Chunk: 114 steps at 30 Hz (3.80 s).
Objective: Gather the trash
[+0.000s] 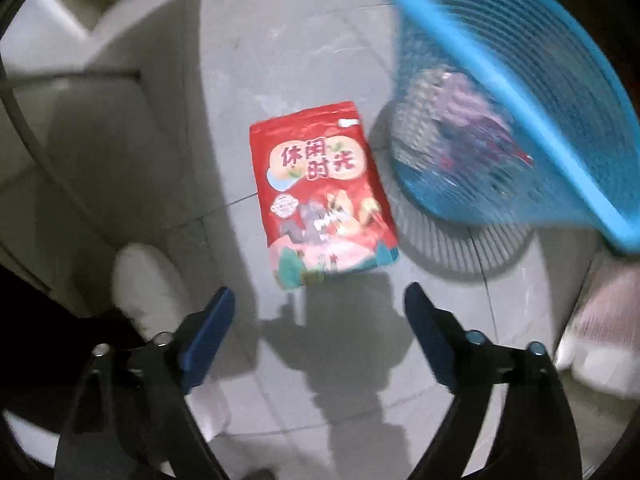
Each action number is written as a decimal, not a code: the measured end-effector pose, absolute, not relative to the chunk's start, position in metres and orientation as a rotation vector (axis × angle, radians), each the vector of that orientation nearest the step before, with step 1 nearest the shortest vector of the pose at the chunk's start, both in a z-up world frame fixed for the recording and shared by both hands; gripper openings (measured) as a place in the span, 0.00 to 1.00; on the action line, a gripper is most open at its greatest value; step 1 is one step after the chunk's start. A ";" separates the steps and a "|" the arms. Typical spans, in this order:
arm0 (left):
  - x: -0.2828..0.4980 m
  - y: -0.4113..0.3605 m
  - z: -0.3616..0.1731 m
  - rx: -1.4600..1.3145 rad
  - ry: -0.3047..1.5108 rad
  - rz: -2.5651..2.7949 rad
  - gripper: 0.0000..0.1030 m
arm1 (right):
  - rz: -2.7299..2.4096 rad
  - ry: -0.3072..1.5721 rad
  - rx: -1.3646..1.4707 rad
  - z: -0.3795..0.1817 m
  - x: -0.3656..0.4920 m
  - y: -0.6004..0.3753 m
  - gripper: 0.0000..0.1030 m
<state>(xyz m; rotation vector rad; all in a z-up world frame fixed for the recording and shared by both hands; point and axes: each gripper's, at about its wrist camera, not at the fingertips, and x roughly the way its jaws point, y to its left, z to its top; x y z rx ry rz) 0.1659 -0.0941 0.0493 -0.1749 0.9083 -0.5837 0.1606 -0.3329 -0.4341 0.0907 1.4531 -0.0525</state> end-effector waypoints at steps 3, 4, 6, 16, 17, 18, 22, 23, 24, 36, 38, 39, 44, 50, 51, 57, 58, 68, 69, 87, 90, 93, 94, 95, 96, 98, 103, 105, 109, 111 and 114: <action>0.168 -0.078 0.052 -0.195 0.908 -0.569 0.64 | -0.019 1.488 -0.013 -0.464 0.189 -0.314 0.92; 0.169 -0.076 0.051 -0.197 0.912 -0.562 0.65 | -0.022 1.495 -0.040 -0.471 0.197 -0.310 0.92; 0.174 -0.071 0.051 -0.209 0.924 -0.548 0.65 | -0.036 1.509 -0.091 -0.487 0.215 -0.304 0.92; 0.189 -0.063 0.045 -0.204 0.963 -0.508 0.66 | -0.064 1.572 -0.028 -0.526 0.261 -0.318 0.92; 0.191 -0.064 0.043 -0.210 0.972 -0.512 0.66 | -0.067 1.582 -0.009 -0.530 0.262 -0.322 0.92; 0.192 -0.064 0.042 -0.214 0.978 -0.515 0.66 | -0.078 1.590 0.009 -0.533 0.262 -0.325 0.92; 0.196 -0.065 0.038 -0.205 0.990 -0.516 0.66 | -0.109 1.617 0.086 -0.545 0.260 -0.338 0.92; 0.197 -0.066 0.037 -0.203 0.993 -0.517 0.66 | -0.110 1.625 0.096 -0.548 0.260 -0.339 0.92; 0.199 -0.066 0.037 -0.201 0.996 -0.516 0.66 | -0.112 1.634 0.106 -0.551 0.261 -0.341 0.92; 0.204 -0.069 0.034 -0.187 1.003 -0.508 0.66 | -0.106 1.687 0.135 -0.579 0.275 -0.349 0.94; 0.205 -0.069 0.034 -0.181 0.999 -0.508 0.66 | -0.100 1.684 0.129 -0.579 0.277 -0.348 0.94; 0.204 -0.069 0.034 -0.182 0.999 -0.507 0.66 | -0.098 1.682 0.126 -0.579 0.276 -0.347 0.94; 0.206 -0.067 0.032 -0.190 1.001 -0.501 0.66 | -0.067 1.696 0.089 -0.582 0.272 -0.335 0.93; 0.206 -0.064 0.033 -0.200 0.995 -0.505 0.66 | -0.083 1.676 0.107 -0.574 0.266 -0.331 0.71; 0.206 -0.064 0.033 -0.199 0.992 -0.505 0.66 | -0.085 1.673 0.109 -0.572 0.266 -0.330 0.68; 0.204 -0.061 0.034 -0.205 0.985 -0.506 0.66 | -0.091 1.675 0.120 -0.562 0.274 -0.334 0.41; 0.204 -0.060 0.034 -0.207 0.982 -0.504 0.66 | -0.093 1.674 0.124 -0.560 0.276 -0.335 0.33; 0.202 -0.056 0.039 -0.212 0.954 -0.493 0.66 | -0.115 1.654 0.115 -0.544 0.277 -0.349 0.02; 0.202 -0.056 0.039 -0.213 0.953 -0.494 0.66 | -0.115 1.653 0.119 -0.547 0.270 -0.346 0.02; 0.203 -0.065 0.036 -0.197 0.974 -0.508 0.66 | -0.217 1.616 0.177 -0.542 0.217 -0.397 0.79; 0.203 -0.068 0.035 -0.187 0.983 -0.510 0.66 | -0.206 1.630 0.222 -0.548 0.218 -0.392 0.85; 0.204 -0.069 0.034 -0.179 0.988 -0.510 0.66 | -0.222 1.639 0.270 -0.546 0.224 -0.376 0.93; 0.204 -0.069 0.034 -0.180 0.988 -0.509 0.66 | -0.227 1.641 0.274 -0.547 0.225 -0.376 0.94; 0.204 -0.069 0.034 -0.183 0.988 -0.508 0.66 | -0.232 1.644 0.272 -0.547 0.226 -0.375 0.94; 0.204 -0.069 0.034 -0.182 0.987 -0.510 0.66 | -0.230 1.645 0.272 -0.551 0.226 -0.380 0.94; 0.204 -0.069 0.034 -0.180 0.988 -0.510 0.66 | -0.214 1.649 0.272 -0.552 0.225 -0.379 0.94; 0.206 -0.068 0.031 -0.193 0.998 -0.506 0.66 | -0.205 1.634 0.224 -0.563 0.222 -0.387 0.80; 0.206 -0.067 0.030 -0.194 0.999 -0.507 0.66 | -0.215 1.621 0.233 -0.559 0.217 -0.385 0.69; 0.206 -0.067 0.031 -0.196 0.992 -0.509 0.66 | -0.219 1.612 0.199 -0.539 0.215 -0.368 0.54; 0.204 -0.067 0.031 -0.197 0.988 -0.510 0.66 | -0.193 1.610 0.196 -0.541 0.219 -0.349 0.38; 0.202 -0.066 0.032 -0.194 0.981 -0.507 0.66 | -0.163 1.618 0.141 -0.538 0.225 -0.326 0.10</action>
